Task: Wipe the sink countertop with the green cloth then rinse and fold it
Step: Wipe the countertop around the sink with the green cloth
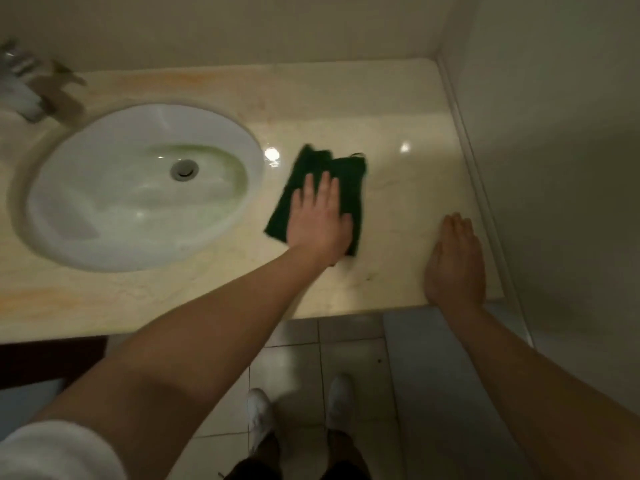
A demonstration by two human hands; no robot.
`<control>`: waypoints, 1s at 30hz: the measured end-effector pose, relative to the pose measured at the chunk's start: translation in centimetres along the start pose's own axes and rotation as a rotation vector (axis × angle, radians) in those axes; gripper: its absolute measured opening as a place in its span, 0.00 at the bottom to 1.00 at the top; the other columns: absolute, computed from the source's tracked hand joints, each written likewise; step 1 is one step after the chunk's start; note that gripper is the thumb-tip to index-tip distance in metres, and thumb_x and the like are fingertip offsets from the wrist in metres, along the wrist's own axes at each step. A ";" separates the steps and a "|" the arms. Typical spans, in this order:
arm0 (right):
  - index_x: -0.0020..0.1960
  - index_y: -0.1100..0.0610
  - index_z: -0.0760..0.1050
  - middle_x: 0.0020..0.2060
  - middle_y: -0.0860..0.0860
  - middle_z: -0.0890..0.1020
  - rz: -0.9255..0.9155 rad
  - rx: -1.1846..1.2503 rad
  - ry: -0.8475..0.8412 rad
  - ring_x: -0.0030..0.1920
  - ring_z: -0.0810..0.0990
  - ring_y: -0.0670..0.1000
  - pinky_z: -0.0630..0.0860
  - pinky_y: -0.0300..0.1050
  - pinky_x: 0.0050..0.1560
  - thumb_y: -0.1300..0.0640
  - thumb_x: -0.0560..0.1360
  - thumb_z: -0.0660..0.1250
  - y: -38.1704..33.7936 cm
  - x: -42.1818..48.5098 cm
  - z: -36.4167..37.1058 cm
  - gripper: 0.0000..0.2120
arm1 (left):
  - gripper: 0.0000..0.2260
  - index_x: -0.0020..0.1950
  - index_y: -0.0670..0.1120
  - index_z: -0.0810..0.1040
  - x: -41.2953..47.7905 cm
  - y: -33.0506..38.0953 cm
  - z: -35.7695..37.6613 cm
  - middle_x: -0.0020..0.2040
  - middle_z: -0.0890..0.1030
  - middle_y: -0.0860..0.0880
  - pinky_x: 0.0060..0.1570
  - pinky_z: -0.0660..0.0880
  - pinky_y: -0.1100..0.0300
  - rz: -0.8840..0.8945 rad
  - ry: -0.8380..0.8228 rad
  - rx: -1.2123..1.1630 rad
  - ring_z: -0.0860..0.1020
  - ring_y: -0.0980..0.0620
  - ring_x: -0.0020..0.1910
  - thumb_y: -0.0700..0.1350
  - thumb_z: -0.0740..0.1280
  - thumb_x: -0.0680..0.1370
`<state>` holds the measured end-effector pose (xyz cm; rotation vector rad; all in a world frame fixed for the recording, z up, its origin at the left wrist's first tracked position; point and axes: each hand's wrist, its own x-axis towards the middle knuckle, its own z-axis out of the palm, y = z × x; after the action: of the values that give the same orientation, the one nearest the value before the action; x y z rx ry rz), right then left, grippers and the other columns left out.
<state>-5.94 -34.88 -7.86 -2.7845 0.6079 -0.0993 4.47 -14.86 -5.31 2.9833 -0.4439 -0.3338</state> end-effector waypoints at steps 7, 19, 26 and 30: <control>0.78 0.62 0.55 0.77 0.57 0.60 0.004 0.061 -0.006 0.78 0.56 0.55 0.51 0.49 0.76 0.59 0.81 0.47 0.1 0.0 0.0 0.26 | 0.28 0.80 0.45 0.49 -4.6 9.6 2.7 0.81 0.49 0.46 0.76 0.43 0.46 0.390 -0.097 0.050 0.45 0.43 0.79 0.54 0.48 0.82; 0.77 0.65 0.54 0.77 0.63 0.58 -0.173 -0.005 -0.139 0.77 0.53 0.62 0.49 0.57 0.76 0.57 0.80 0.52 -14.5 -5.6 3.0 0.28 | 0.30 0.79 0.46 0.54 -12.2 -9.0 1.2 0.80 0.53 0.48 0.77 0.48 0.47 0.153 -0.030 -0.018 0.47 0.45 0.79 0.55 0.53 0.79; 0.78 0.66 0.51 0.77 0.62 0.55 -0.318 0.017 -0.213 0.78 0.52 0.61 0.50 0.56 0.77 0.57 0.80 0.52 -30.1 -12.0 7.5 0.28 | 0.30 0.80 0.45 0.50 -17.3 -23.4 0.0 0.81 0.50 0.47 0.77 0.44 0.48 0.067 -0.047 0.035 0.45 0.45 0.79 0.55 0.49 0.80; 0.76 0.67 0.55 0.76 0.64 0.58 -0.318 -0.015 -0.222 0.77 0.55 0.64 0.54 0.60 0.75 0.56 0.80 0.49 -36.9 -15.1 9.9 0.28 | 0.29 0.80 0.45 0.52 -18.4 -31.8 -0.6 0.80 0.54 0.46 0.77 0.46 0.47 0.050 -0.009 -0.015 0.49 0.45 0.79 0.54 0.50 0.80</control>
<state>-3.73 6.12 -6.57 -2.8294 0.1112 0.1472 -3.80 20.90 -5.45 2.9511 -0.5134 -0.3444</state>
